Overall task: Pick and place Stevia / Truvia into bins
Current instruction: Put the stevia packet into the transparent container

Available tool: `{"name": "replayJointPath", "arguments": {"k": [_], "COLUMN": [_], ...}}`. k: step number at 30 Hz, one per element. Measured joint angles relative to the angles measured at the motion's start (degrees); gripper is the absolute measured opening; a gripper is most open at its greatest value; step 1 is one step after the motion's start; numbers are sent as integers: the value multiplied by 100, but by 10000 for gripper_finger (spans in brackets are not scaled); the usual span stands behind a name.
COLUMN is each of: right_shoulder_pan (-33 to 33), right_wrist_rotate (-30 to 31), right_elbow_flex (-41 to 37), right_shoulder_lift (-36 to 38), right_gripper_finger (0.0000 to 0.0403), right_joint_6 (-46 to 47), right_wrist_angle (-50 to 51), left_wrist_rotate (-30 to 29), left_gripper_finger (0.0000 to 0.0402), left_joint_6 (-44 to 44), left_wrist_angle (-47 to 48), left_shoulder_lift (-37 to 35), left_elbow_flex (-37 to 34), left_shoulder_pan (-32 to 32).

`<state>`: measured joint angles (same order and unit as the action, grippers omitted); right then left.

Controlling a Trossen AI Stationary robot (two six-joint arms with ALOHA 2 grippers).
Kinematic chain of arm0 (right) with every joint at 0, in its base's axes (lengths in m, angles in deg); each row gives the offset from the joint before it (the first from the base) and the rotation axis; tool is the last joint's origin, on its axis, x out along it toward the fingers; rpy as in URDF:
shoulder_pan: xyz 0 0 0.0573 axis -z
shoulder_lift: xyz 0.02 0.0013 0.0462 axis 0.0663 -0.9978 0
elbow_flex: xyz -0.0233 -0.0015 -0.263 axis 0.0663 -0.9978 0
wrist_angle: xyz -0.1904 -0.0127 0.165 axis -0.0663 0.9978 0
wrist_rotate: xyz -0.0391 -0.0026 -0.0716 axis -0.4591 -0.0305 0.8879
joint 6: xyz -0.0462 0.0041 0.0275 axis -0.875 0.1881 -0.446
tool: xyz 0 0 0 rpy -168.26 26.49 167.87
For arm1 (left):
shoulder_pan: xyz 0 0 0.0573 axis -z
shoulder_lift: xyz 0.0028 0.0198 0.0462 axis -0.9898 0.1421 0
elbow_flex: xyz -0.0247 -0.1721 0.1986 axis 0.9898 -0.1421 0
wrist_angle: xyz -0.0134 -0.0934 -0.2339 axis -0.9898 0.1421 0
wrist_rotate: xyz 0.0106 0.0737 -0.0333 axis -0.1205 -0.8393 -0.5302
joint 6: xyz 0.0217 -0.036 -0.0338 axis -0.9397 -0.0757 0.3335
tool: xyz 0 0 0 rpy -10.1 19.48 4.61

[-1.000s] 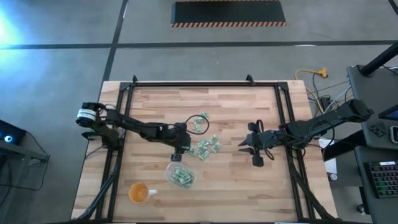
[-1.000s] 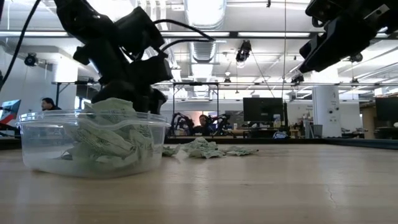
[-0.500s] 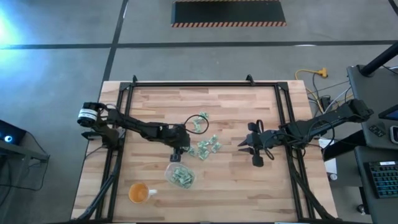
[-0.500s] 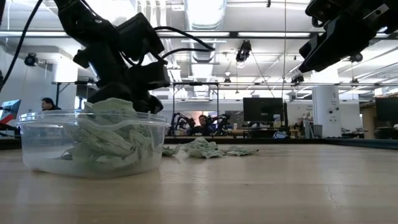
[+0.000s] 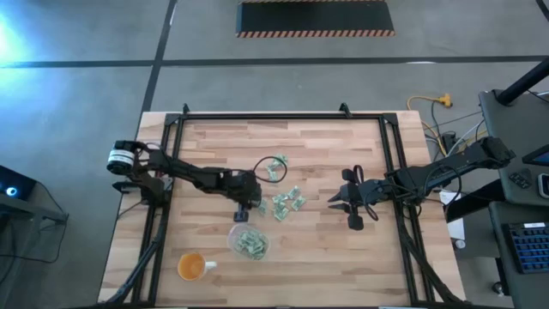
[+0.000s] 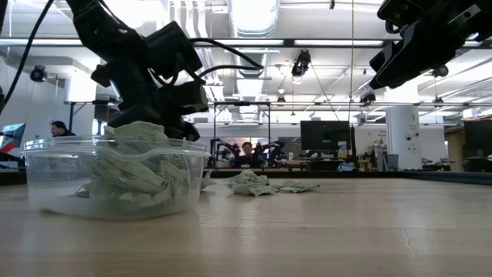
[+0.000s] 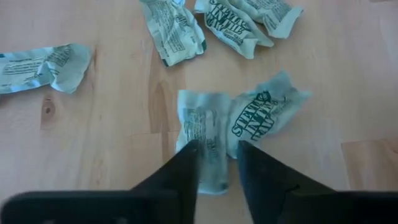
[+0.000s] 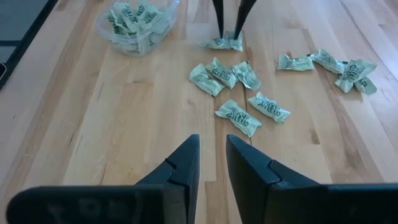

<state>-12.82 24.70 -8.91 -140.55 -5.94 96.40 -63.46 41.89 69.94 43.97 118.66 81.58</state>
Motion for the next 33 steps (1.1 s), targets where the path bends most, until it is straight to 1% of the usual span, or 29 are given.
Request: {"name": "replayJointPath", "arguments": {"k": [4, 6, 11, 15, 21, 24, 26, 28, 33], "right_shoulder_pan": [0, 0, 0, 0, 1, 2, 0, 1, 2], "right_wrist_rotate": [1, 1, 2, 4, 7, 8, 11, 20, 20], "right_elbow_flex": [0, 0, 0, -2, -9, -13, -13, -15, -17], "right_shoulder_lift": [-2, -2, -3, -4, -4, -4, -4, -4, -4], "right_gripper_finger": [68, 68, 68, 68, 68, 68, 68, 68, 68], "right_joint_6": [0, -2, -2, -2, -2, -2, -2, -2, -2], "right_wrist_angle": [1, 1, 2, 2, 2, -10, -27, -49, -66], "left_wrist_rotate": [-19, -81, -423, -751, -795, -713, -551, -400, -377], "left_gripper_finger": [24, 7, 12, 7, 2, 9, 23, 44, 120], "left_joint_6": [-142, -153, -156, -146, -73, 43, 25, -12, -104], "left_wrist_angle": [9, 19, -14, -14, -28, -108, -294, -486, -733], "left_shoulder_lift": [-16, -24, -127, -317, -483, -416, -299, -183, 2], "left_elbow_flex": [0, 25, 76, 63, 18, -1, -13, -22, -15], "left_shoulder_pan": [-28, -28, -28, -28, -13, -11, -13, -11, -13]}}
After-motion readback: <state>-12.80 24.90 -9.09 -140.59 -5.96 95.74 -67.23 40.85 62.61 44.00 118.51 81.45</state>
